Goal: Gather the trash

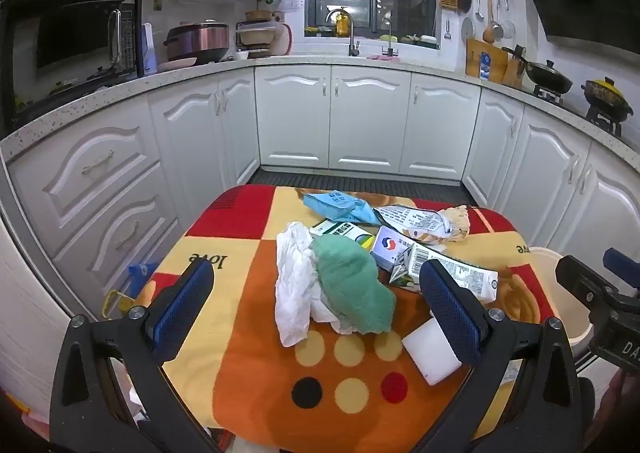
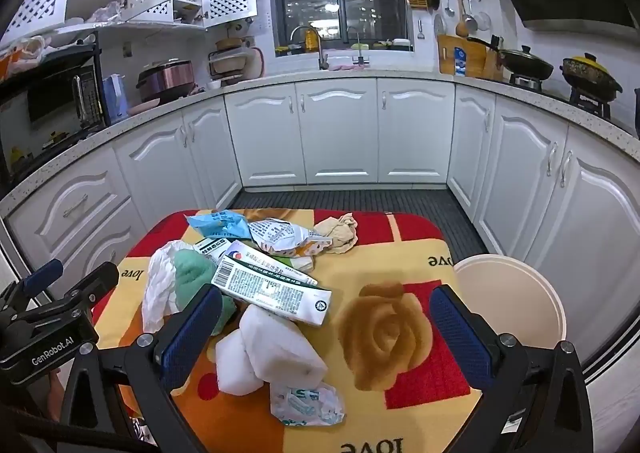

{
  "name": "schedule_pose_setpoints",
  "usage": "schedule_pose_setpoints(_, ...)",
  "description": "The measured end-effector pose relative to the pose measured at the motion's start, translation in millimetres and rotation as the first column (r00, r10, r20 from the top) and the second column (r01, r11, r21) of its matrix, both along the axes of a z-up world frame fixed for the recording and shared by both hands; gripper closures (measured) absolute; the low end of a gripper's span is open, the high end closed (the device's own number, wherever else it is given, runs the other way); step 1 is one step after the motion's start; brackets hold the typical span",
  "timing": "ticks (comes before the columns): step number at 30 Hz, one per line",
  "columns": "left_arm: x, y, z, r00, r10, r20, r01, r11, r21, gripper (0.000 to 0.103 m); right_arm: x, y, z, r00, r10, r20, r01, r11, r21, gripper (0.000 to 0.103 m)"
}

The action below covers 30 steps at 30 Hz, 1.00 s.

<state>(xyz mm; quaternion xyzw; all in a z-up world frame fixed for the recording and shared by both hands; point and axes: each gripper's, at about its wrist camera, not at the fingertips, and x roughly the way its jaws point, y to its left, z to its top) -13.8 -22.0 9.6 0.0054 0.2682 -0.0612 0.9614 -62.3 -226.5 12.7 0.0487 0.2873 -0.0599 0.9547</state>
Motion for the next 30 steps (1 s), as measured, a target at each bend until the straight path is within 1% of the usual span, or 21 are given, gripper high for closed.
schedule_pose_setpoints(4,-0.8,-1.5,0.7,1.0,-0.009,0.003,0.009,1.0,-0.002,0.001,-0.4,-3.9,0.6,1.0,-0.006,-0.001,0.006,1.0,0.012,0.0)
schedule_pose_setpoints(13,-2.3,-3.6,1.8,1.0,-0.026,0.009,0.026,1.0,-0.015,0.001,-5.5,-4.6,2.1,1.0,-0.012,0.002,0.012,1.0,0.002,0.0)
schedule_pose_setpoints(30,-1.2,-1.7,-0.2,1.0,-0.022,0.008,0.022,0.999,-0.023,0.001,-3.1,-7.5,-0.1,1.0,-0.014,-0.012,0.014,1.0,0.006,0.0)
